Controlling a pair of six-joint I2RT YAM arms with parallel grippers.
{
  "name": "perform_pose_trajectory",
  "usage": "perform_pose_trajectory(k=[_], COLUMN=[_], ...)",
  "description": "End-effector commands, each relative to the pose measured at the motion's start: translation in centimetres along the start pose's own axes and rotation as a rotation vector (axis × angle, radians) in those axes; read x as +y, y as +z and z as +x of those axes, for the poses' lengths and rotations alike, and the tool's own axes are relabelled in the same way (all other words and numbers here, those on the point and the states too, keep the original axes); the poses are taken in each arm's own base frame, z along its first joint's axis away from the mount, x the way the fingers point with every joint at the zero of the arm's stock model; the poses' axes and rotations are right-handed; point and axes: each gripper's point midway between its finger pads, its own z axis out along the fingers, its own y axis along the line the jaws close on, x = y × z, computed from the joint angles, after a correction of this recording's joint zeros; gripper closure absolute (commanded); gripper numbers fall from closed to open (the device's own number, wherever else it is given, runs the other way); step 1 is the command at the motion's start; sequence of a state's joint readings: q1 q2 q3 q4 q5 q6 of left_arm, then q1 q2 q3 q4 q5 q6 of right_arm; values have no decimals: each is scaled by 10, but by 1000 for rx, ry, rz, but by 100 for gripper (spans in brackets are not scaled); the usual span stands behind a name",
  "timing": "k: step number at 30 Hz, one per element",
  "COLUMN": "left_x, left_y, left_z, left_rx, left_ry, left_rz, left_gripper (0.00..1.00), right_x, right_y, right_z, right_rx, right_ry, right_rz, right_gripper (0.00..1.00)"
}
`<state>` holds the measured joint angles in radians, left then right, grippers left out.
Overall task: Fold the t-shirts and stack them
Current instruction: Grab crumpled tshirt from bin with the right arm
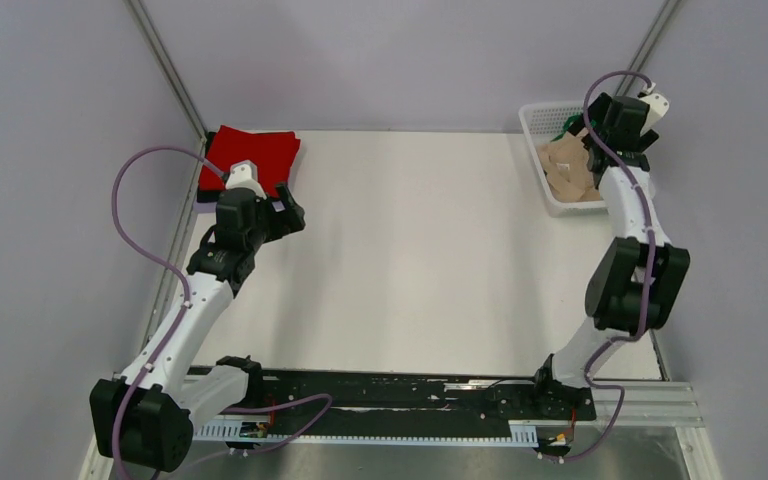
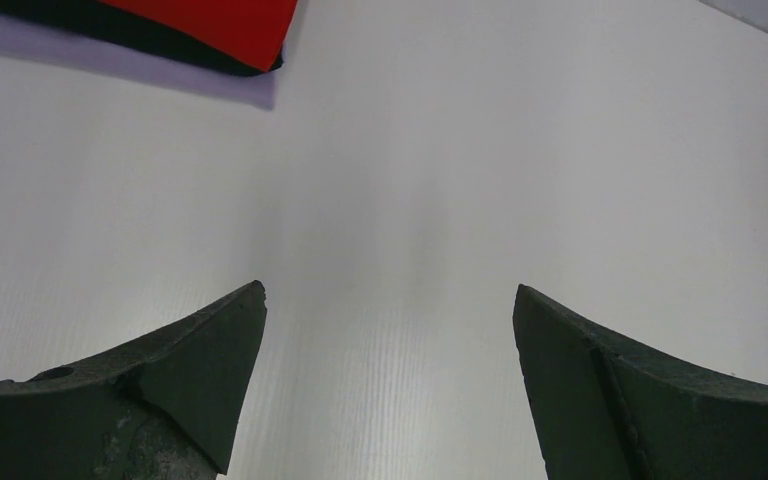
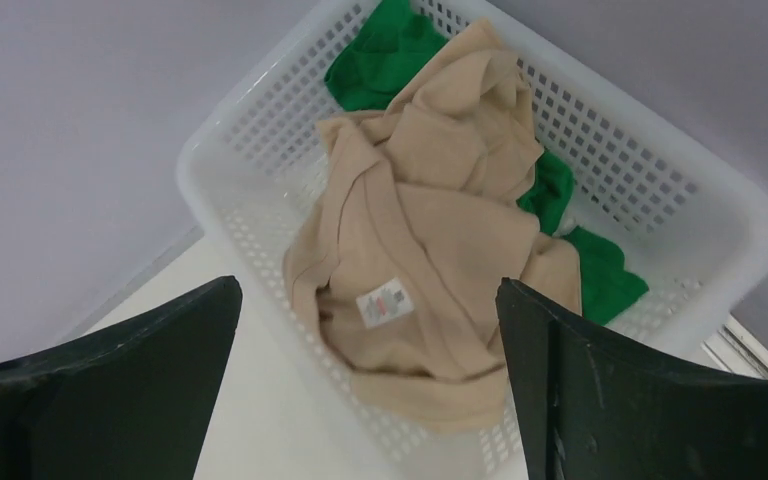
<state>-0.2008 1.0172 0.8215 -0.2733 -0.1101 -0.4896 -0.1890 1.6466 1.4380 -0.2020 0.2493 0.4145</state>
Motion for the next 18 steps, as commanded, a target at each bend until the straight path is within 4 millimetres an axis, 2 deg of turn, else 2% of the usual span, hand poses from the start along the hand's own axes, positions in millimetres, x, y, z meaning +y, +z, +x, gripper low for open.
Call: perform_pose_trajectory(k=[1, 2, 3, 5, 7, 9, 10, 11, 12, 15, 18], left_x=[-2, -2, -2, -2, -2, -1, -1, -1, -1, -2, -4], left_y=[-3, -3, -2, -1, 1, 2, 2, 2, 2, 0, -2], left_z=[-8, -8, -8, -8, -6, -4, -3, -3, -2, -1, -1], left_rx=[-30, -30, -27, -26, -18, -10, -6, -5, -4, -4, -10], left_ry=[-7, -8, -8, -8, -6, -8, -8, -8, -9, -7, -10], left_rz=[5, 6, 6, 7, 5, 0, -2, -3, 0, 11, 25], left_gripper=[0, 0, 0, 0, 0, 0, 0, 0, 0, 0, 0], right_x=[-25, -30, -30, -38, -42, -38, -33, -25, -18, 0, 22], right_y=[70, 86, 102, 134, 156, 164, 165, 163, 161, 146, 116], right_z=[21, 27, 22, 36, 55, 65, 65, 61, 54, 18, -40], right_rx=[164, 188, 181, 205, 263, 305, 308, 307, 296, 223, 104], right_ry=[-11, -16, -30, -61, -64, -56, -53, -50, -49, -53, -62], right_rz=[57, 74, 74, 75, 65, 31, 8, -30, -60, -118, -182], right_gripper=[3, 3, 4, 6, 16, 48, 70, 88, 99, 100, 100])
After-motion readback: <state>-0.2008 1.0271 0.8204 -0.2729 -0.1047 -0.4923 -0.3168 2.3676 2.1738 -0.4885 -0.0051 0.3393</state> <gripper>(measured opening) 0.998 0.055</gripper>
